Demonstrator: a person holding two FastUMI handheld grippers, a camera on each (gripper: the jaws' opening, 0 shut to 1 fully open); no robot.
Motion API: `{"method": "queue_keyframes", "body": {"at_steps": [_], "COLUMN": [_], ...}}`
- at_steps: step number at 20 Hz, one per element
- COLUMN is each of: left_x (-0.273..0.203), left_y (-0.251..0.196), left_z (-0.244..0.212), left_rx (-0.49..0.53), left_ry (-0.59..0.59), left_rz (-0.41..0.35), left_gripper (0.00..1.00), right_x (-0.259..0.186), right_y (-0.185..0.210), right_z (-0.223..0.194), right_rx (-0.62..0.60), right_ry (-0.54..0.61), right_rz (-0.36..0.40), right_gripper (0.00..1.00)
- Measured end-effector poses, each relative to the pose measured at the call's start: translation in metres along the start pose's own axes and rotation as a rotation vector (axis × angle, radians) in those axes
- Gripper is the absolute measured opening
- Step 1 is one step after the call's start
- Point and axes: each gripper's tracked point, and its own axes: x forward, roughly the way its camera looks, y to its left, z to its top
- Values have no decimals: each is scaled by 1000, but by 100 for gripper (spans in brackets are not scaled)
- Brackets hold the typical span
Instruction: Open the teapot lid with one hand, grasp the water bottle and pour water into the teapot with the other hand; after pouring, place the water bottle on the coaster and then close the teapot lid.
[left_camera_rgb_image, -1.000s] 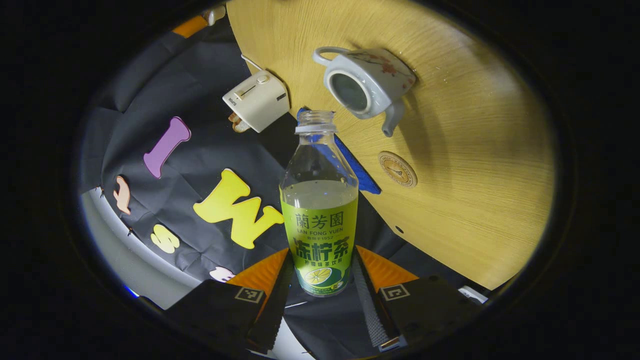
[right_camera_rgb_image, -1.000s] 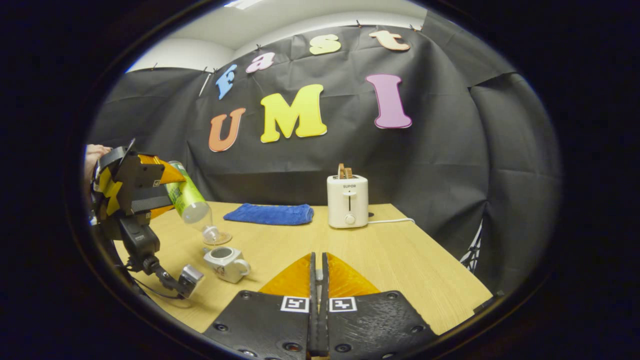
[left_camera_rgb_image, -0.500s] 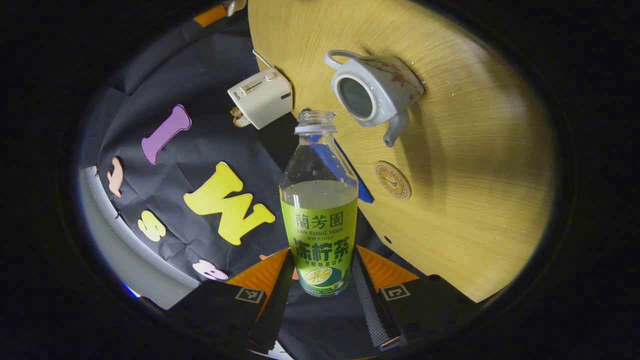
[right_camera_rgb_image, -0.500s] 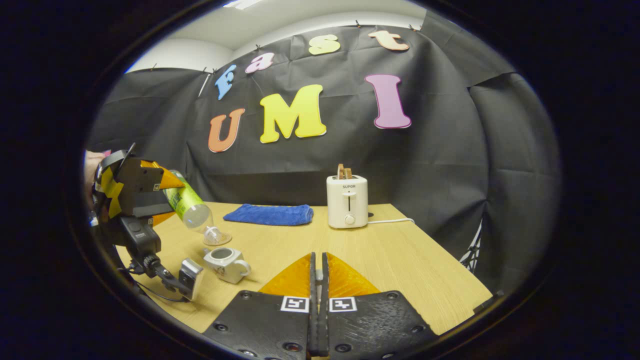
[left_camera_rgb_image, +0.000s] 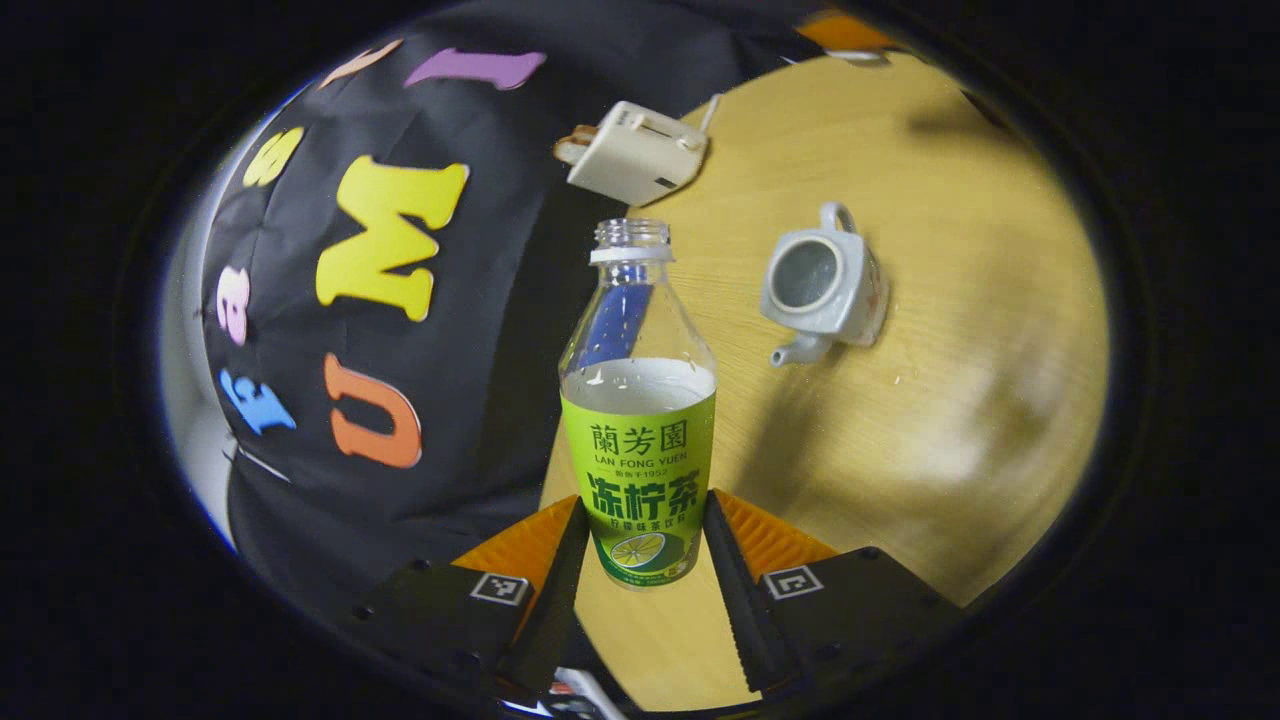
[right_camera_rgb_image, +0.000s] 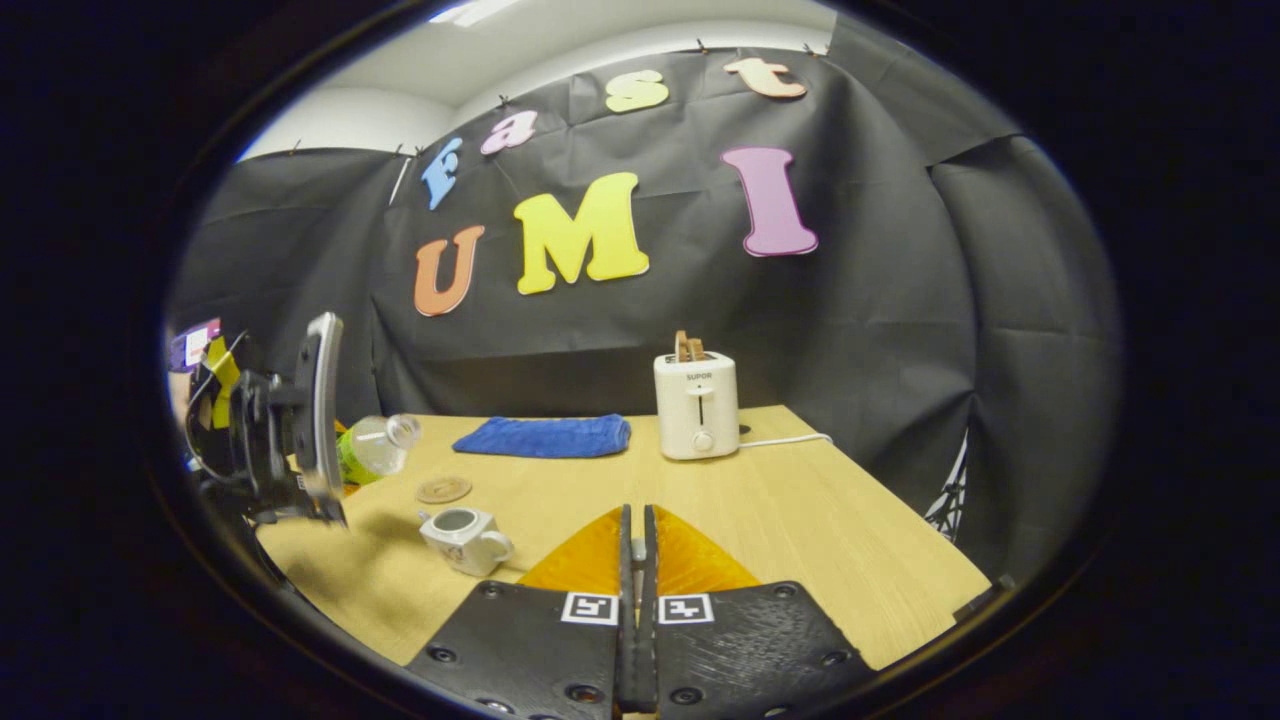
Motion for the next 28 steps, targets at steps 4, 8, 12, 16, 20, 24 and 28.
{"method": "queue_keyframes", "body": {"at_steps": [4, 8, 12, 16, 20, 24, 28], "left_x": [-2, -12, -9, 3, 26, 59, 88], "left_y": [-2, -12, 2, 31, 53, 64, 70], "left_z": [-5, -12, -11, -8, 2, 9, 15], "left_rx": [-355, -701, -944, -1070, -1130, -1125, -1106], "left_ry": [-65, -125, -208, -297, -353, -357, -366], "left_rz": [-56, -116, -92, -21, 0, 1, 6], "left_gripper": [70, 71, 71, 71, 70, 71, 72], "right_x": [0, 3, 6, 7, 7, 9, 15], "right_y": [3, 16, 38, 58, 64, 60, 57], "right_z": [6, 9, 12, 10, 9, 5, 2], "right_rx": [1, -8, -24, -36, -44, -51, -51], "right_ry": [-4, -6, -13, -1, 2, 15, 24], "right_rz": [-8, 1, 26, 54, 55, 39, 26], "right_gripper": [0, 0, 0, 2, 0, 0, 0]}}
